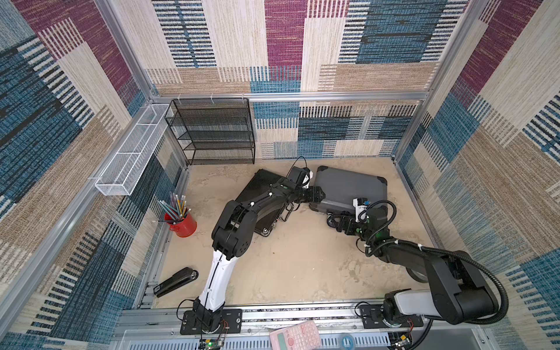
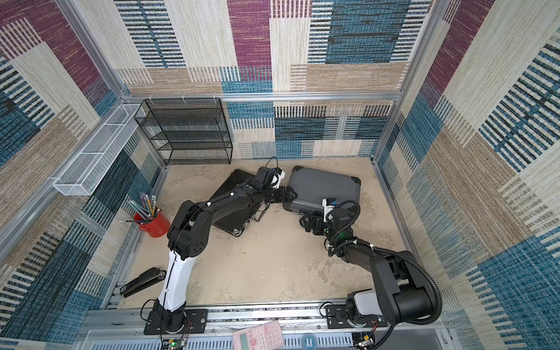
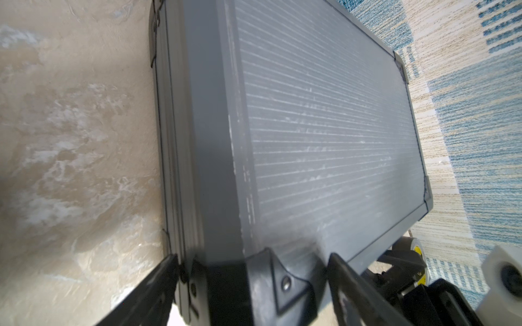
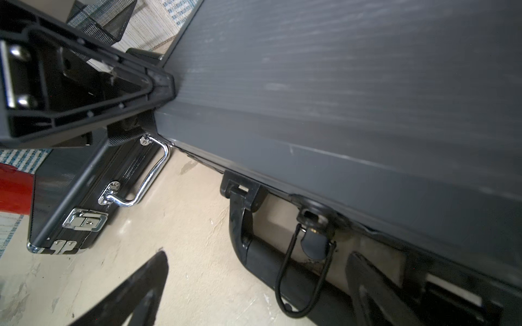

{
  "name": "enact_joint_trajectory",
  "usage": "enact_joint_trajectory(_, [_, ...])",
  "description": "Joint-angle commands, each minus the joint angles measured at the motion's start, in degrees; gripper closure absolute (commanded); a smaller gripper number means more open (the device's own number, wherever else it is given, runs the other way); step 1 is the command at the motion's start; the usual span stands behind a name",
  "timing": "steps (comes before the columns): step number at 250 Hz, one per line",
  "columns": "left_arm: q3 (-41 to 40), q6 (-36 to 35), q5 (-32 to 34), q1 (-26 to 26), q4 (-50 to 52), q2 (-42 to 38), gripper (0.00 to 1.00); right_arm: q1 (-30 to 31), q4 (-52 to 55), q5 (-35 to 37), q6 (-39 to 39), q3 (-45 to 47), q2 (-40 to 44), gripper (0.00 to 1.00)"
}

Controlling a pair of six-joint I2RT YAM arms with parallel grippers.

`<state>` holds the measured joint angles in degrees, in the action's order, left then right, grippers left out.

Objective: Open the poker set cases
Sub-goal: Open the case lid on the poker set case.

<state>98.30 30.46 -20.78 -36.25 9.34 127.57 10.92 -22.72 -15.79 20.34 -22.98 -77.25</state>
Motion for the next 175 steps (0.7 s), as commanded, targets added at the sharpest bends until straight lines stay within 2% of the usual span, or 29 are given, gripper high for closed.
enact_joint_trajectory(1, [-1.87,-0.59,1.19,-0.11,11.11,0.57,0.17,0.07,-0.31,1.55,1.02,0.23,1.49,0.00])
enact_joint_trajectory(92, [-5.95,1.56,-2.69,0.17,1.88,-1.51,0.16,-1.37,6.59,8.10,-0.20,1.00,13.86,0.01])
enact_joint_trajectory(175, [-9.75,5.52,-5.71,0.66,-7.84,-2.90,0.14,-9.66,9.56,7.21,1.33,3.65,24.43,0.01])
